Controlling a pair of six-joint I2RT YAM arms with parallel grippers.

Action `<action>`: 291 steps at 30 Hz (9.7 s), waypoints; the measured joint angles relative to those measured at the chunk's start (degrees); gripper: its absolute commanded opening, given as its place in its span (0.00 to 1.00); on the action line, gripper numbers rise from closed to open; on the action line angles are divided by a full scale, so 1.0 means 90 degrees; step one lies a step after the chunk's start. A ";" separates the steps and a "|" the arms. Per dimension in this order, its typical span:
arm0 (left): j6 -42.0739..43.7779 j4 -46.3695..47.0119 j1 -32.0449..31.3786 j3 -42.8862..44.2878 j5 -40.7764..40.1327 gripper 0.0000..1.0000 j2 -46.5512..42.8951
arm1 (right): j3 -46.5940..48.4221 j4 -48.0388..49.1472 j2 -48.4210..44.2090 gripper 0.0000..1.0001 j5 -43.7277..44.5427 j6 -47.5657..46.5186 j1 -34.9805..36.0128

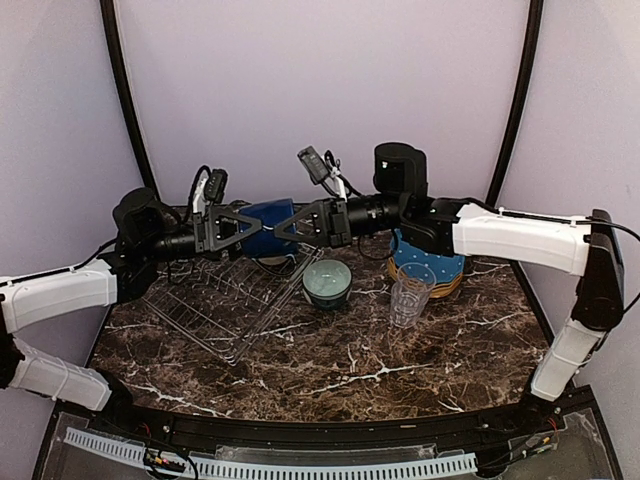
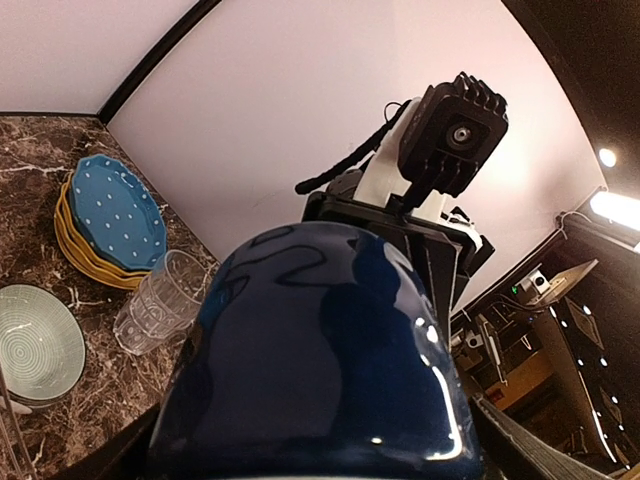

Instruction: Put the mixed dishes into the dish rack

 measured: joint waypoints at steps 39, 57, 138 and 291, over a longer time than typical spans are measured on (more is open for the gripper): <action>0.4571 -0.8422 0.1428 0.4709 -0.4707 0.01 0.2497 | -0.1214 -0.0432 -0.0707 0.80 0.0886 -0.0520 -0.0729; 0.5073 -0.9663 0.1506 0.7380 -0.6307 0.01 0.5532 | -0.1634 -0.0508 -0.0816 0.80 0.0920 -0.0644 -0.0794; 0.5576 -1.0683 0.1309 1.0630 -0.5889 0.99 0.6764 | -0.1809 -0.2824 -0.1596 0.79 0.3028 -0.1246 -0.1098; 0.5938 -1.0268 -0.0236 0.6220 -0.4937 0.07 0.4381 | -0.1678 -0.2846 -0.1831 0.85 0.2382 -0.1064 -0.2115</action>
